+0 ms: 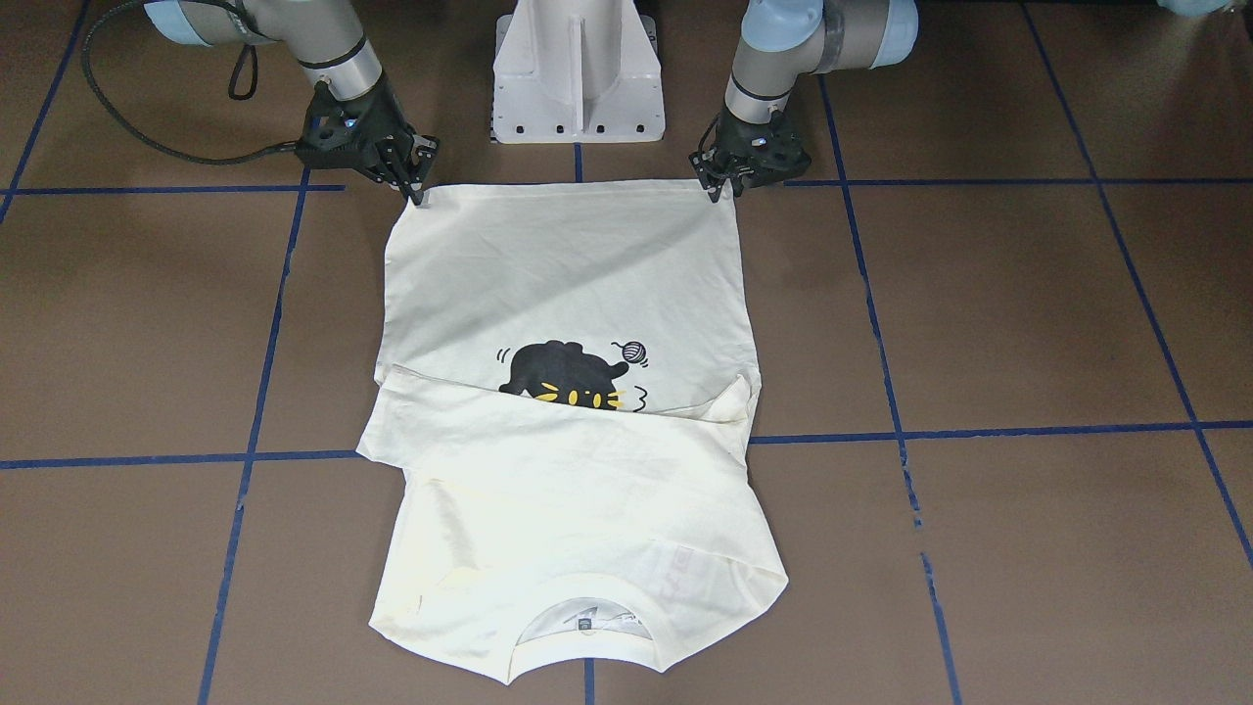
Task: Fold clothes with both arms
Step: 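Grasp both hem corners with the left and right grippers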
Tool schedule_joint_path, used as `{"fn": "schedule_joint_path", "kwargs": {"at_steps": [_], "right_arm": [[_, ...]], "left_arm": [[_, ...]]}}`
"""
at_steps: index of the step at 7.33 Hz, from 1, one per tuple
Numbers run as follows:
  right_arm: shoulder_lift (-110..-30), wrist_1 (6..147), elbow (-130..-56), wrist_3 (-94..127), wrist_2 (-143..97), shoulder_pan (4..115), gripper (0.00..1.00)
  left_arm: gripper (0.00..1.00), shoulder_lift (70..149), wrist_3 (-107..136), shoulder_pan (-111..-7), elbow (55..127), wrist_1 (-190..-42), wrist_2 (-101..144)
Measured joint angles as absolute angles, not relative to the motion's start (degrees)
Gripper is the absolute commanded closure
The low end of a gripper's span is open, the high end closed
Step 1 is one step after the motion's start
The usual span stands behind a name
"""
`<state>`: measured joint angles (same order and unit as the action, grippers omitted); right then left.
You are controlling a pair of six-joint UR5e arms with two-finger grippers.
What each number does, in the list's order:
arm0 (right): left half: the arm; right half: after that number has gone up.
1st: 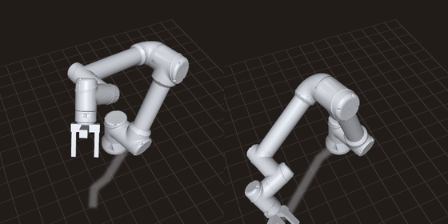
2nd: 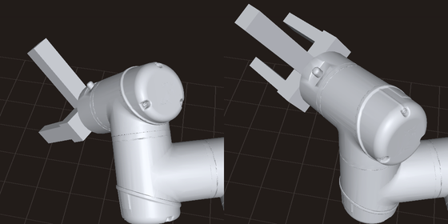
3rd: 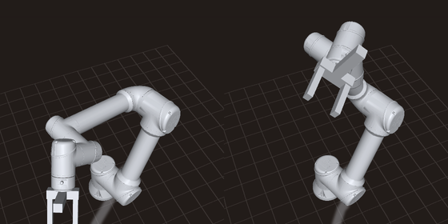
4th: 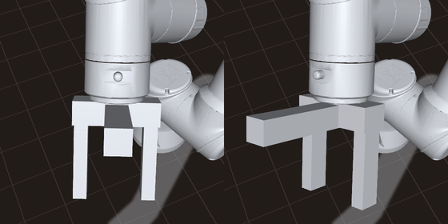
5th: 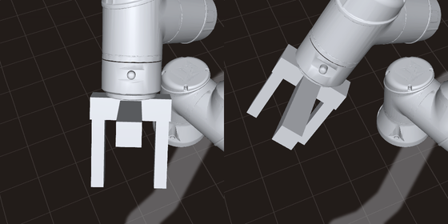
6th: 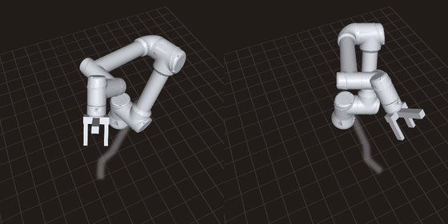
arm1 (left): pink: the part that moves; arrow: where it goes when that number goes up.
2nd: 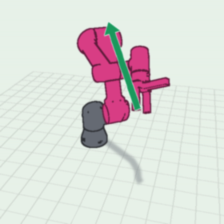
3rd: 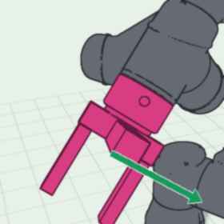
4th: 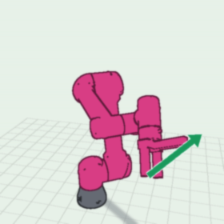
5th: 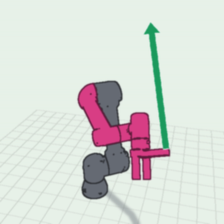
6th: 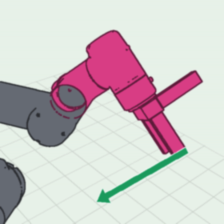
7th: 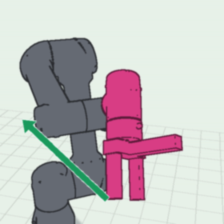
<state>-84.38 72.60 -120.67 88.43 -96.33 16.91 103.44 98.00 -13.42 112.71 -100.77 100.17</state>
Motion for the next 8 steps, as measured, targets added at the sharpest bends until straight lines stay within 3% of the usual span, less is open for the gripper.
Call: {"fn": "schedule_joint_path", "kwargs": {"at_steps": [5,8], "right_arm": [[-84.8,72.6,-121.8,88.2,-99.8,18.9,1.0],[-88.6,72.7,-128.1,88.3,-105.3,19.4,1.0]], "left_arm": [[1.0,103.5,97.4,-13.6,116.2,-98.9,100.2],[1.0,103.2,93.2,-12.3,124.9,-92.4,100.3]]}}
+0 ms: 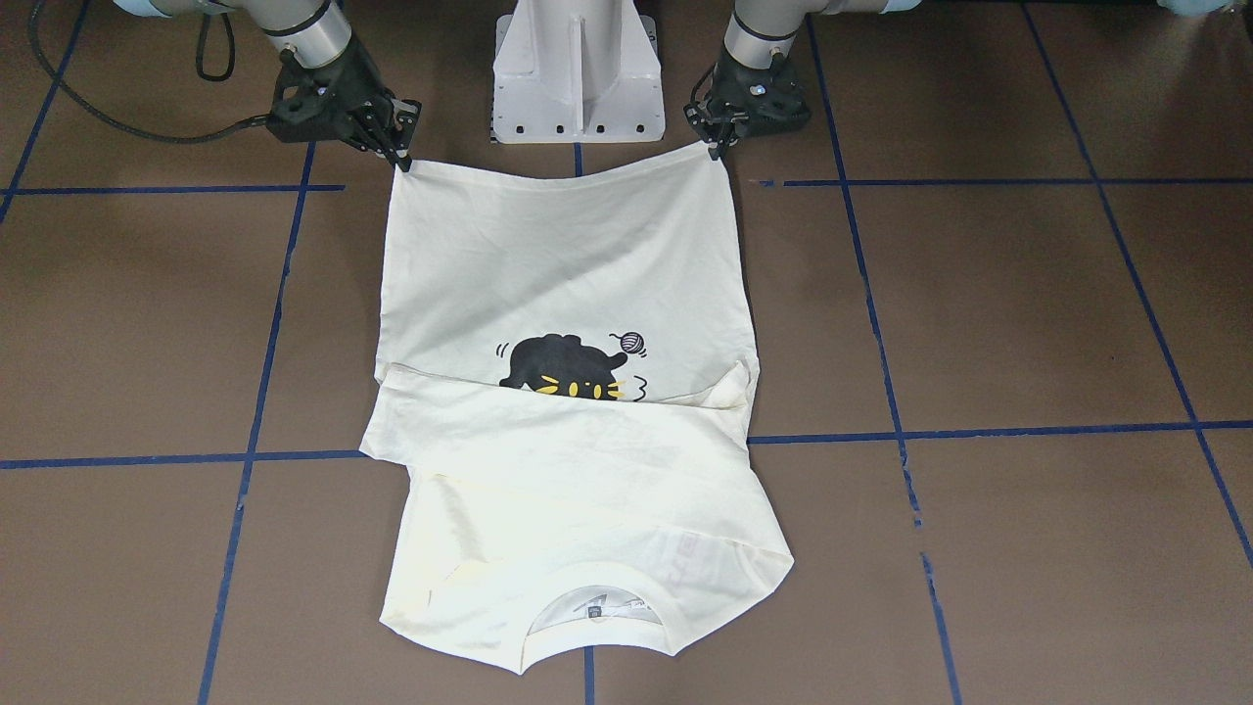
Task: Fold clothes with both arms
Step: 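Grasp both hem corners with the left and right grippers, then lift the hem and fold it toward the collar with both grippers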
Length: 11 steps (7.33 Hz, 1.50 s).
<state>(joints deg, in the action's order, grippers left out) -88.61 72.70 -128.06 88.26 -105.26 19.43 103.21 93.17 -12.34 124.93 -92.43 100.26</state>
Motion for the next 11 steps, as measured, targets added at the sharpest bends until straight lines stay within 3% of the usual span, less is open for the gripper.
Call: {"fn": "schedule_joint_path", "kwargs": {"at_steps": [4,6,8,11], "right_arm": [[-98.1,72.5,-139.3,88.3,-113.6,15.8,1.0],[-99.2,71.8,-140.6,88.3,-115.1,15.7,1.0],[-96.4,71.0,-137.4,86.8,-115.4,19.5,1.0],[-89.8,64.9,-125.5,79.6,-119.9,32.7,1.0]], "left_arm": [[1.0,102.9,90.4,-2.1,135.7,-82.8,100.0],[1.0,103.0,89.3,-1.3,137.6,-80.9,99.9],[1.0,103.5,88.6,-4.9,137.5,-80.7,100.0],[1.0,103.8,79.8,-16.7,134.7,-80.5,100.5]]}}
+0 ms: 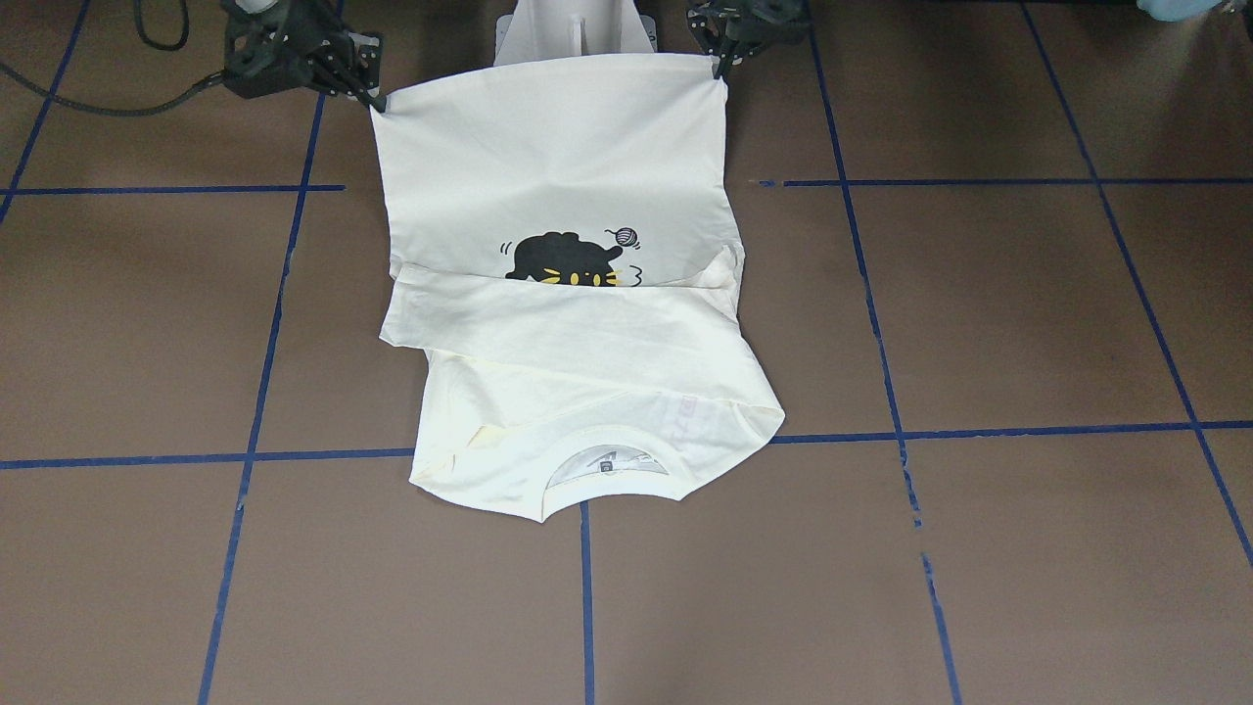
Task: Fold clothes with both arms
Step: 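Lift the hem and fold it toward the collar with both grippers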
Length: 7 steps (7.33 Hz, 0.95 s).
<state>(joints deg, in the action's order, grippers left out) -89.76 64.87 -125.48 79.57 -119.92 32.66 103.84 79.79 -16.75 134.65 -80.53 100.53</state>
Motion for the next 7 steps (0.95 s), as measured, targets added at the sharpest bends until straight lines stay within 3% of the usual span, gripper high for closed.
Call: {"fn": "schedule_joint_path", "kwargs": {"at_steps": [3,7], "right_arm": [[-78.0,61.6,-110.8,77.7,-123.0,41.7,1.0],[-63.5,61.5,-94.1,77.1,-122.3,48.2,1.0]], "left_arm": [[1.0,107.3,73.0,-29.2,128.1,-80.6,102.5],[1.0,113.9,72.3,-35.9,113.1,-85.3,102.9]]}}
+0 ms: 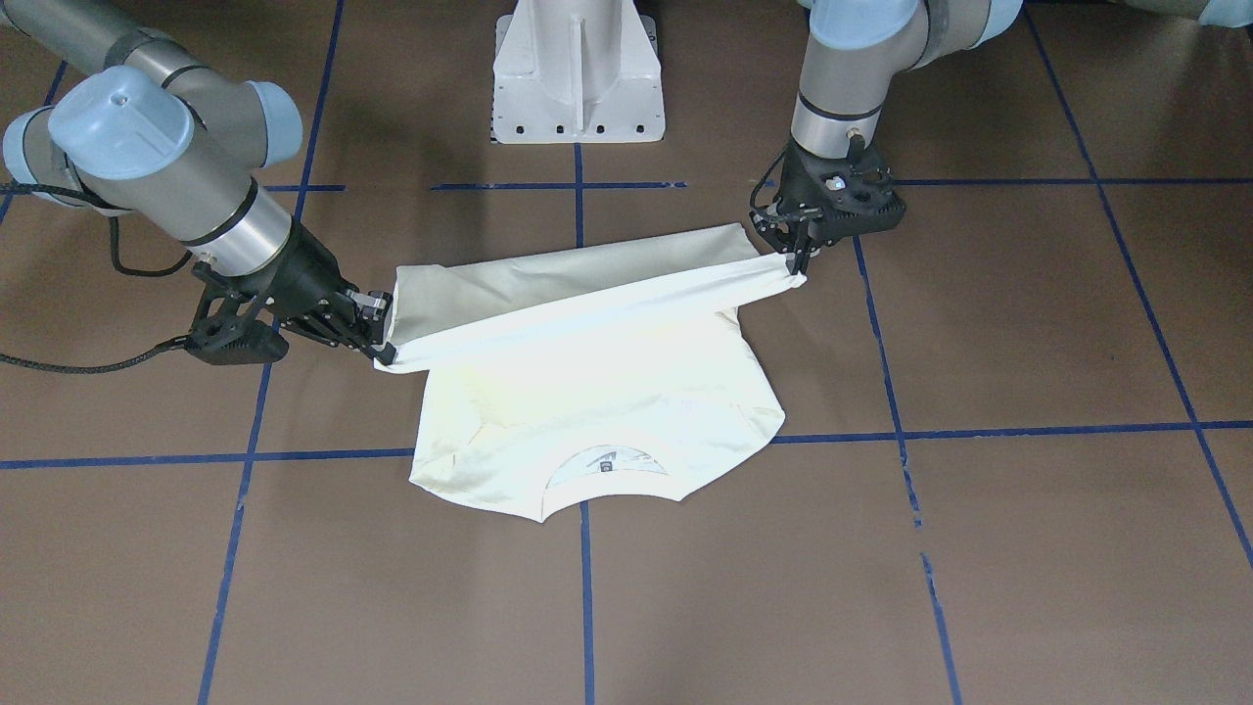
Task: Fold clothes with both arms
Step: 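Lift the hem and fold it toward the collar with both grippers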
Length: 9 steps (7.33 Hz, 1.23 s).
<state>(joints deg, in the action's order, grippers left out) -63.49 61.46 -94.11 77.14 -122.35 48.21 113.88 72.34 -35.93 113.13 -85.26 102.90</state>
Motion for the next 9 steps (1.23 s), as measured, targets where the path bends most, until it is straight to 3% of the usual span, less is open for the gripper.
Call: {"fn": "schedule_joint_path", "kwargs": {"at_steps": [4,9], "right_arm": [[-55.1,61.4,-81.0,76.2,-119.6,49.1,1.0],[-54.1,61.2,-78.6,76.3,-119.5,49.1,1.0]], "left_arm": [[1.0,117.4,72.3,-39.5,100.7,-96.3,102.7],[1.0,118.8,72.5,-40.6,94.5,-101.2,102.4]]}}
